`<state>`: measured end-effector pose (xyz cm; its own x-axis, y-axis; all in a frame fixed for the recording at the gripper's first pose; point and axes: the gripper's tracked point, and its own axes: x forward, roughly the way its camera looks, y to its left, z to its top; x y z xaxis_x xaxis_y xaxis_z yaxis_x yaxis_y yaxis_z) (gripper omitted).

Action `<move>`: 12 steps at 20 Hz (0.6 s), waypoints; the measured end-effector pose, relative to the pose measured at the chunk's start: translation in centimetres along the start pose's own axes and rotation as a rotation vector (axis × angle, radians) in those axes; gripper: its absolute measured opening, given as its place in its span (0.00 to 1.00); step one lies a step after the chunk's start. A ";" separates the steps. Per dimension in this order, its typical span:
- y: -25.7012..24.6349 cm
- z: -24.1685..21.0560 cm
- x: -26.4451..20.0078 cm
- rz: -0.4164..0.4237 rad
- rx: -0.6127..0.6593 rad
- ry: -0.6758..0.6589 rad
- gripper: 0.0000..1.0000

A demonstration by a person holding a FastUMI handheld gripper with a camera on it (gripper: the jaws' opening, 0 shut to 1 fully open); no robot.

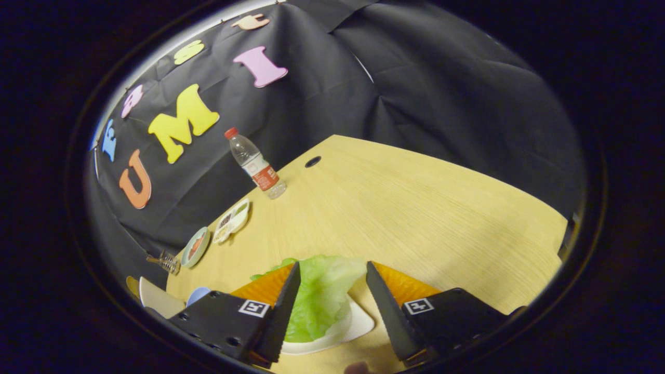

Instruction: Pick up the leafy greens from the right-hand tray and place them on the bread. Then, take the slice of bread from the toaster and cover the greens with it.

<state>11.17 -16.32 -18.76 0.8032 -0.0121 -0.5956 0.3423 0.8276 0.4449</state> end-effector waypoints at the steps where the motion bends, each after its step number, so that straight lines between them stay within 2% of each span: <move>1: 0.0 -0.1 0.2 0.002 0.015 0.007 0.82; 2: -0.1 -0.1 0.3 0.005 0.026 0.007 0.77; 8: -0.8 0.6 0.3 -0.004 0.018 -0.023 0.01; 12: 0.7 1.3 -0.8 0.054 0.002 -0.054 0.00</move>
<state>11.39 -16.50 -17.14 0.8457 0.0016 -0.5337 0.2991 0.8267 0.4765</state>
